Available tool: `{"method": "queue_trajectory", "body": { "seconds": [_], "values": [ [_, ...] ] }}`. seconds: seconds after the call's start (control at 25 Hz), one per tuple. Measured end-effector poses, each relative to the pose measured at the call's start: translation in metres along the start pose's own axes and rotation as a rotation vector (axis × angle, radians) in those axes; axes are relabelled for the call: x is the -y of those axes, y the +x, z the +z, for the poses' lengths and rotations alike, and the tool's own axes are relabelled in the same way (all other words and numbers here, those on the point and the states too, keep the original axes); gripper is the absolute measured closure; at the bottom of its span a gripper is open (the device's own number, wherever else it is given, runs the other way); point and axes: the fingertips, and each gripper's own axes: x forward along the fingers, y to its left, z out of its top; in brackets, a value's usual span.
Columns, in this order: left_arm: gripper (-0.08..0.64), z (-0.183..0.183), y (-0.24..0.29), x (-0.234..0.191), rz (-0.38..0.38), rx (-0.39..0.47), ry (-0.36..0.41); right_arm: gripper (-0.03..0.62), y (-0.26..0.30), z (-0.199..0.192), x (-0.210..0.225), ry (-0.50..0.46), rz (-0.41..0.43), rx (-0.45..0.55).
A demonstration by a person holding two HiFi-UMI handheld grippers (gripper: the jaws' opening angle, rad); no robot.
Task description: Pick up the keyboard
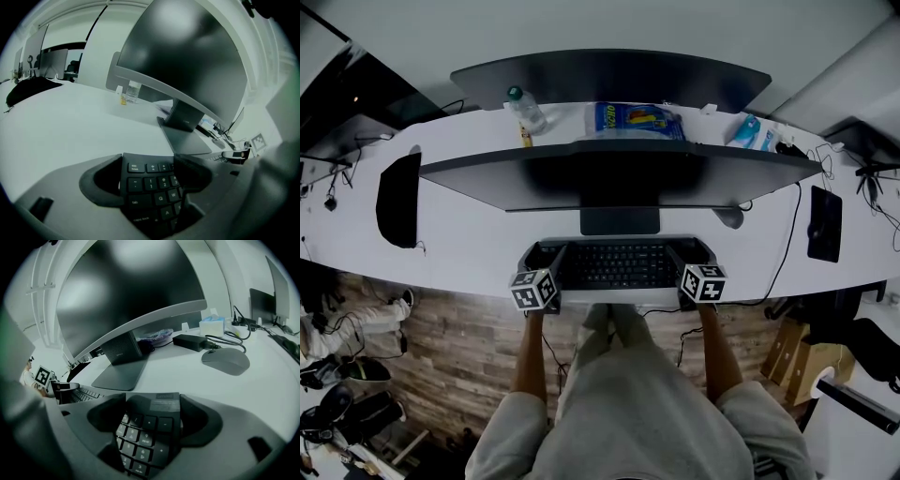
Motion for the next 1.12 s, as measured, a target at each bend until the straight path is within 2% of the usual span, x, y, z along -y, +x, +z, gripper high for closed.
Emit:
{"method": "queue_trajectory", "body": {
  "seconds": [0.28, 0.52, 1.12],
  "values": [
    [0.238, 0.004, -0.002, 0.004, -0.006, 0.013, -0.02, 0.242, -0.007, 0.004, -0.001, 0.004, -0.018, 0.016],
    [0.238, 0.014, -0.008, 0.014, -0.011, 0.044, -0.001, 0.241, -0.02, 0.014, 0.0, -0.001, -0.029, 0.045],
    [0.238, 0.07, -0.052, 0.037, -0.035, 0.173, 0.048, 0.241, -0.067, 0.067, -0.024, -0.06, -0.029, 0.193]
  ]
}}
